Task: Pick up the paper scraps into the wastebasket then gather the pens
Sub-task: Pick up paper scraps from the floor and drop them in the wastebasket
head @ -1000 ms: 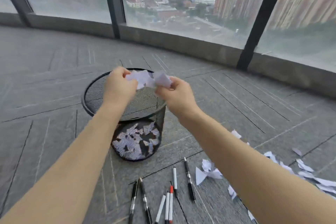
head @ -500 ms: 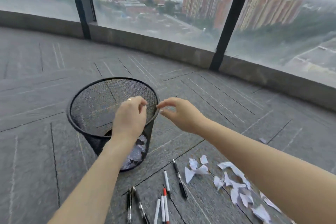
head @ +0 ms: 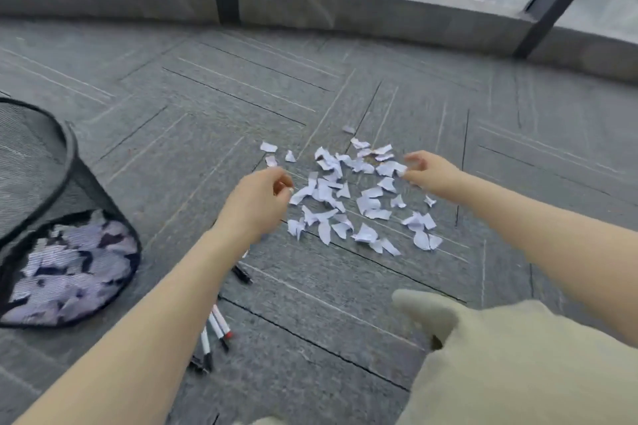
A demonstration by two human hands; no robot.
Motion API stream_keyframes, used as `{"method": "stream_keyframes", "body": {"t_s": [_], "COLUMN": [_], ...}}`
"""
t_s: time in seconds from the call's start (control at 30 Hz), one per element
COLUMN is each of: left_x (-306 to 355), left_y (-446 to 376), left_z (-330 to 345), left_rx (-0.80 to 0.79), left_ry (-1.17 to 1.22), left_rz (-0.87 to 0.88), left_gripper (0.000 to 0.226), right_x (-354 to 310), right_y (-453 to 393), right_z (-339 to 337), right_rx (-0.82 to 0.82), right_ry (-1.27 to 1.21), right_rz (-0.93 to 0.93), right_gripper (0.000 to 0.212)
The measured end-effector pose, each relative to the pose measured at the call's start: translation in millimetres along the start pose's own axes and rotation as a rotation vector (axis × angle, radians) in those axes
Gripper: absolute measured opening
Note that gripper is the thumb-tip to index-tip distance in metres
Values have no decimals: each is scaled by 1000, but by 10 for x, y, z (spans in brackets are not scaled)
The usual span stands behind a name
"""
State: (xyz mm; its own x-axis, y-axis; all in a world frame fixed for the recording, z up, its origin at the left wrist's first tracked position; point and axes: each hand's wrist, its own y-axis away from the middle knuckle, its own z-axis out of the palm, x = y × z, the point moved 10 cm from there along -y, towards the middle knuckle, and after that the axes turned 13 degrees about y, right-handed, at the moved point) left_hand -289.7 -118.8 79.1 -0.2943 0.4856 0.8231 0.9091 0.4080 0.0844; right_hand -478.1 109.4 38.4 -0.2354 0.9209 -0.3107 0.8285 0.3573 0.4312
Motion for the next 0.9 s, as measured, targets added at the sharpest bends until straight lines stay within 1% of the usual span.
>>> {"method": "stream_keyframes", "body": {"t_s": [0.03, 0.07, 0.13, 0.17, 0.2, 0.23, 0.3, 0.33, 0.4, 0.47, 0.57, 0.67, 0.73, 0.83, 0.9], "left_x": [-94, -179, -308, -348, -371, -380, -366, -367, -398, -449, -520, -545, -494, -412, -415], "left_y": [56, 152, 422, 545, 615, 624, 522, 443, 266, 104, -121, -353, -479, -657, -725], "left_z": [318, 644, 1235, 1442, 1588, 1690, 1821, 1874, 1941, 2019, 2188, 2406, 2555, 2752, 2869], "left_rx": [-117, -268, -603, -733, -818, -857, -855, -835, -783, -732, -685, -626, -564, -435, -386], "left_ry": [-45, -129, -364, -477, -575, -653, -734, -735, -696, -662, -646, -540, -472, -446, -458], "left_rz": [-40, -68, -51, -25, 4, 33, 75, 77, 29, -22, -64, -133, -161, -188, -226], "left_gripper": [19, 21, 28, 31, 33, 33, 32, 31, 33, 35, 34, 32, 32, 40, 44], "right_x": [401, 741, 1274, 1460, 1597, 1707, 1863, 1922, 2029, 2026, 1872, 1751, 1707, 1716, 1706], "right_y": [-30, -30, -22, -20, -26, -67, -158, -191, -256, -331, -418, -353, -324, -362, -366], "right_z": [103, 205, 420, 538, 659, 782, 1003, 1079, 1202, 1274, 1316, 1350, 1357, 1325, 1227], "right_rx": [-9, -10, 4, 9, 20, 33, 82, 117, 169, 197, 236, 260, 242, 175, 138], "right_ry": [-28, -59, -117, -143, -171, -205, -251, -247, -221, -186, -133, -245, -311, -385, -448], "right_rz": [98, 176, 293, 337, 372, 392, 438, 469, 534, 523, 375, 281, 238, 215, 196], "right_gripper": [46, 43, 36, 34, 33, 33, 40, 47, 55, 54, 43, 19, 7, 5, 4]}}
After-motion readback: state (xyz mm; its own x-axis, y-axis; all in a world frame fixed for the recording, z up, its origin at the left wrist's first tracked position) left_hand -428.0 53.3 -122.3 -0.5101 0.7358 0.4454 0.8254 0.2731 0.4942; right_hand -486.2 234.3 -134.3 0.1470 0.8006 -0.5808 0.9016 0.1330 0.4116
